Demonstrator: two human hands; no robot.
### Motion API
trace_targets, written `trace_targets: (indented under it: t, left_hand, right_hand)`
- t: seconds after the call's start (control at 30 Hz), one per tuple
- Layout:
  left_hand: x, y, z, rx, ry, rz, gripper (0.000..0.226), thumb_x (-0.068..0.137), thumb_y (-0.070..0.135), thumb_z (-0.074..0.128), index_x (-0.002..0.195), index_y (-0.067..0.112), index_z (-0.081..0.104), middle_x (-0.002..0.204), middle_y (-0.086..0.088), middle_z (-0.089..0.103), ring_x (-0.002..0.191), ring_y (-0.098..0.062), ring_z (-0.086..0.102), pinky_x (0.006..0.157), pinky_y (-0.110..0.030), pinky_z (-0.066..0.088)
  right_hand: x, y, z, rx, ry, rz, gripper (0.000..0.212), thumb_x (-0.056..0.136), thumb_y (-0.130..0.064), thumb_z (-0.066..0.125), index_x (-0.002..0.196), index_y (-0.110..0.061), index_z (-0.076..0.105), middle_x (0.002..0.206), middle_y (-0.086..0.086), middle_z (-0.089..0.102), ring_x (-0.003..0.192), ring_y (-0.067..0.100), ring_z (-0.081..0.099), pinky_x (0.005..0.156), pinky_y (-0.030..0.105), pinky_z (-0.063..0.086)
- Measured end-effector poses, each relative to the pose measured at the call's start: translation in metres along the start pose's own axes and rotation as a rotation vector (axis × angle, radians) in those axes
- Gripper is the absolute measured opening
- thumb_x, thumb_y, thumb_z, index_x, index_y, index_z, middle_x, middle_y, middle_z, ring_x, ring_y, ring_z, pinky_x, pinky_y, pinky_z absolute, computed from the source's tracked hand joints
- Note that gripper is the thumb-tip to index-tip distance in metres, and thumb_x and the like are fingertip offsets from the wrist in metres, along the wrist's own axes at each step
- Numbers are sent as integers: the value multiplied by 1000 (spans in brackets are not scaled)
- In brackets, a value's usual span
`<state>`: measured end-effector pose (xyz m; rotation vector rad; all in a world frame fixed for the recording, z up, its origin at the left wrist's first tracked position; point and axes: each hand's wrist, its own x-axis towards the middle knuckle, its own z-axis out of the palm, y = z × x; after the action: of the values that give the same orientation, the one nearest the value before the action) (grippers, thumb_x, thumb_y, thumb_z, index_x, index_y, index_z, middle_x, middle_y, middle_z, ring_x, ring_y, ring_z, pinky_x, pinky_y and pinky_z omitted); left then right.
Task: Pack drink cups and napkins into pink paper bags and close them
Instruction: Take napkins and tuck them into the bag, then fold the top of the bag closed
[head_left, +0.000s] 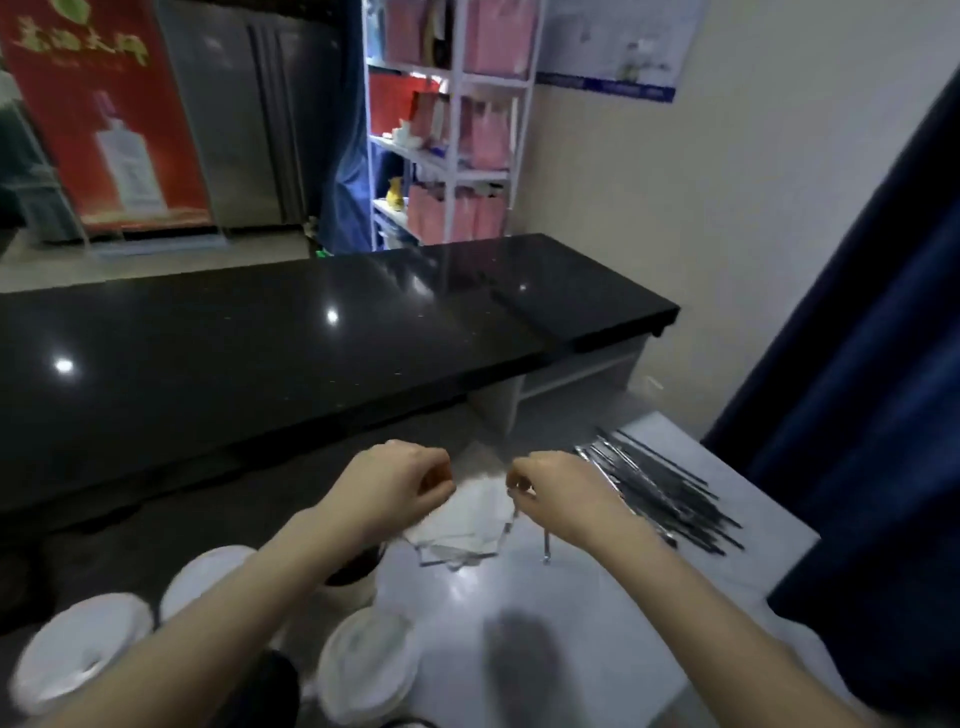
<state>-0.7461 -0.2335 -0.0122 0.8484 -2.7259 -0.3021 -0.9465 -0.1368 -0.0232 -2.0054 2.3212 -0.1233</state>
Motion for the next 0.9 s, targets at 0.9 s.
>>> trace_targets:
  t: [0.9]
  left_hand:
    - [164, 67, 205, -57, -143, 81, 34, 85, 25, 64, 119, 18, 59, 110, -4, 54, 103, -27, 53, 79, -40, 47]
  right_hand:
    - [-4, 201, 121, 222, 95, 470, 12, 87, -24, 58, 96, -18, 63, 101, -1, 60, 93, 22, 57, 70, 31, 42]
